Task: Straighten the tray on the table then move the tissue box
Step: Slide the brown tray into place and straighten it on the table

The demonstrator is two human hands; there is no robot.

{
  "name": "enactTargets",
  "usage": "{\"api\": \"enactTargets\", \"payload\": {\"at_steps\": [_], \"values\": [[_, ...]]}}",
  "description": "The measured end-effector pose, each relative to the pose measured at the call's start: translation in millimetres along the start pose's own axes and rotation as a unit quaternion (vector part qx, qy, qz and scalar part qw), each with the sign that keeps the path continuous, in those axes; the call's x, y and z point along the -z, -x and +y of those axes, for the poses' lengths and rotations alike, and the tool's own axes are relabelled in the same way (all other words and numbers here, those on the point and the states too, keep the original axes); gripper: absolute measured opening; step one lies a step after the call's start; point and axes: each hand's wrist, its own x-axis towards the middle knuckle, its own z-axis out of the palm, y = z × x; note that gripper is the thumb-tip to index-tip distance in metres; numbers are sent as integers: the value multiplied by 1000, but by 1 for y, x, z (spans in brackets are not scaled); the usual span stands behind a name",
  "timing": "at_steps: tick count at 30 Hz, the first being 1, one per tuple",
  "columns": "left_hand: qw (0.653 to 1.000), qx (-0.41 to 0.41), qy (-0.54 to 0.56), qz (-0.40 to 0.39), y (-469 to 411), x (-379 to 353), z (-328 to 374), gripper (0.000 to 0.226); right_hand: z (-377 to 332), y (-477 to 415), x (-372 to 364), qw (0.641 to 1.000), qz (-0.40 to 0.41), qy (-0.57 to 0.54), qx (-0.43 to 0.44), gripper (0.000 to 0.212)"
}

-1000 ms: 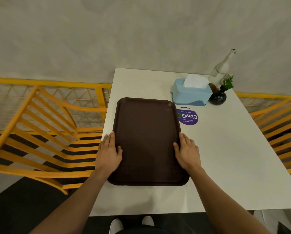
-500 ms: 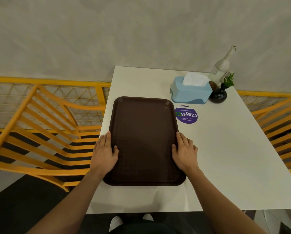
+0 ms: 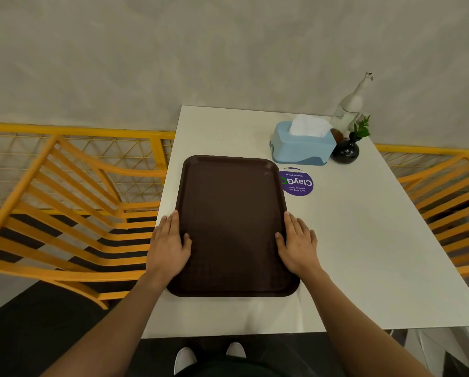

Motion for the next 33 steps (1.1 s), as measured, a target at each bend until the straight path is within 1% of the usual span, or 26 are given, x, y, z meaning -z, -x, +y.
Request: {"api": "enactTargets", "payload": {"at_steps": [7, 14, 19, 23, 27, 33], "values": [[1000, 0, 9, -2, -3, 4, 1, 67, -2, -5, 3, 1000, -26, 4, 0, 64], [999, -2, 34, -8, -3, 5, 0, 69, -5, -1, 3, 1000, -21, -2, -12, 67], [997, -10, 76, -10, 2, 12, -1, 71, -3, 11, 8, 996, 16, -78, -28, 72], [996, -45, 76, 11, -4, 18, 3, 64, 0, 23, 12, 991, 44, -123, -22, 64], [992, -81, 91, 23, -19, 15, 31, 61, 5, 18, 19, 988, 55, -140, -23, 50], [985, -127, 101, 50, -63, 3, 103, 61, 28, -36, 44, 981, 77, -170, -55, 48]]}}
